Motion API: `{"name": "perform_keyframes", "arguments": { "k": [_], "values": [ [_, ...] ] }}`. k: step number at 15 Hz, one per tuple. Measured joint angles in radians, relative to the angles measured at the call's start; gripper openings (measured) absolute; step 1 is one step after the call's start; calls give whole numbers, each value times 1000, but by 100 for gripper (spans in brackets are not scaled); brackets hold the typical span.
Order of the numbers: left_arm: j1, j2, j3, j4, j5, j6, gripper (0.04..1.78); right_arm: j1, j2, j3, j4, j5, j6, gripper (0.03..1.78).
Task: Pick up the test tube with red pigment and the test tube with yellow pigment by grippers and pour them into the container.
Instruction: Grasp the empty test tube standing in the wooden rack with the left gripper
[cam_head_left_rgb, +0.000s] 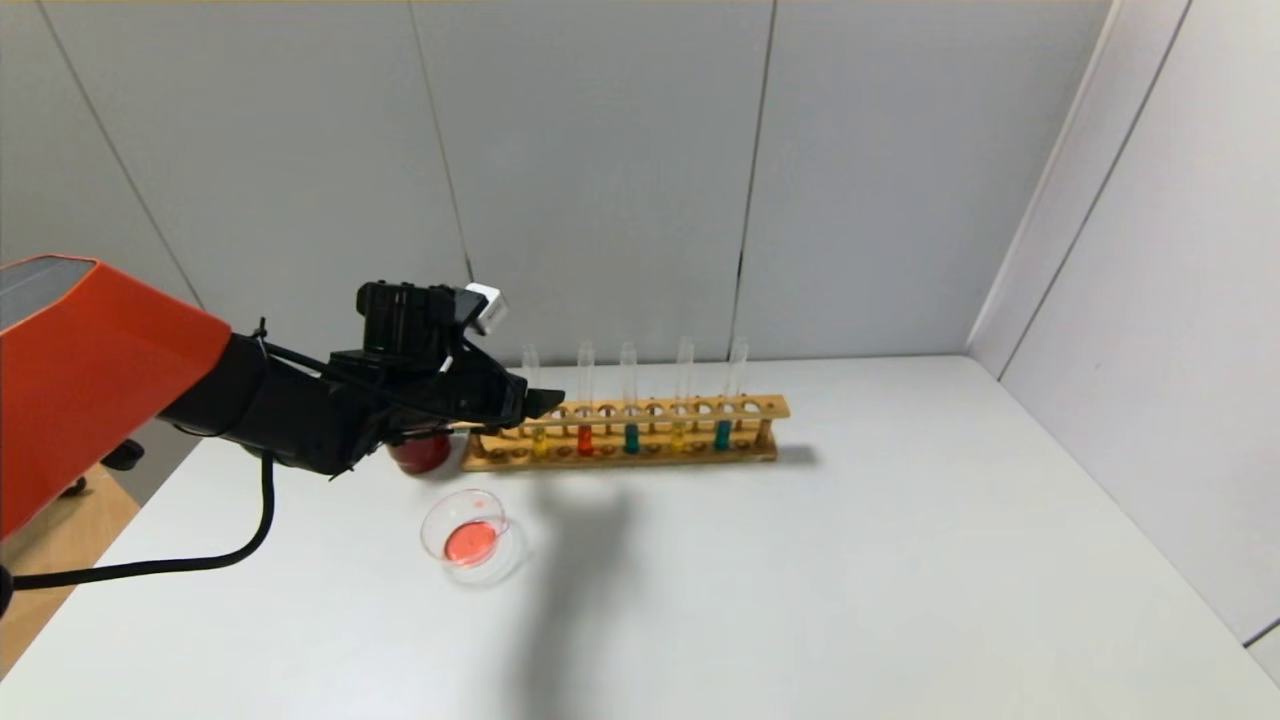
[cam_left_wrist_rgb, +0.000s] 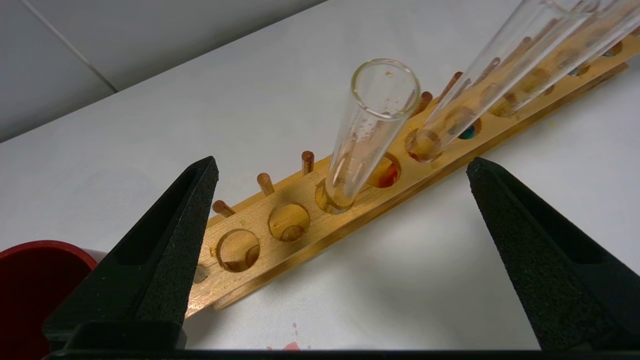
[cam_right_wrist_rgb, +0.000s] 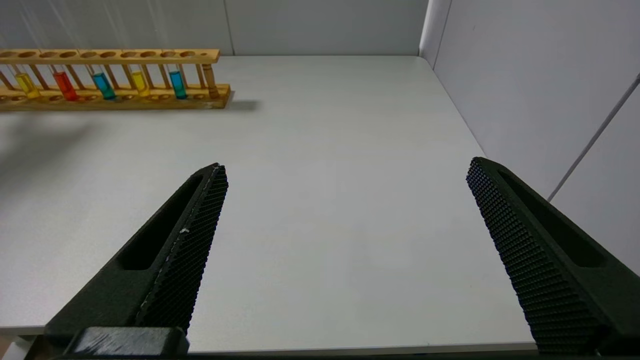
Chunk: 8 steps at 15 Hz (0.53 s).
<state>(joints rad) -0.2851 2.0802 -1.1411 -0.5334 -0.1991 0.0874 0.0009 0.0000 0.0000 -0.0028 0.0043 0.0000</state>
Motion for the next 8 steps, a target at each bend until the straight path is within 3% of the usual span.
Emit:
{"name": "perform_keyframes", "arguments": {
  "k": [8],
  "values": [
    [0,27,-21,-1,0,-3,175,0,0,0,0,0,0,175]
  ]
}}
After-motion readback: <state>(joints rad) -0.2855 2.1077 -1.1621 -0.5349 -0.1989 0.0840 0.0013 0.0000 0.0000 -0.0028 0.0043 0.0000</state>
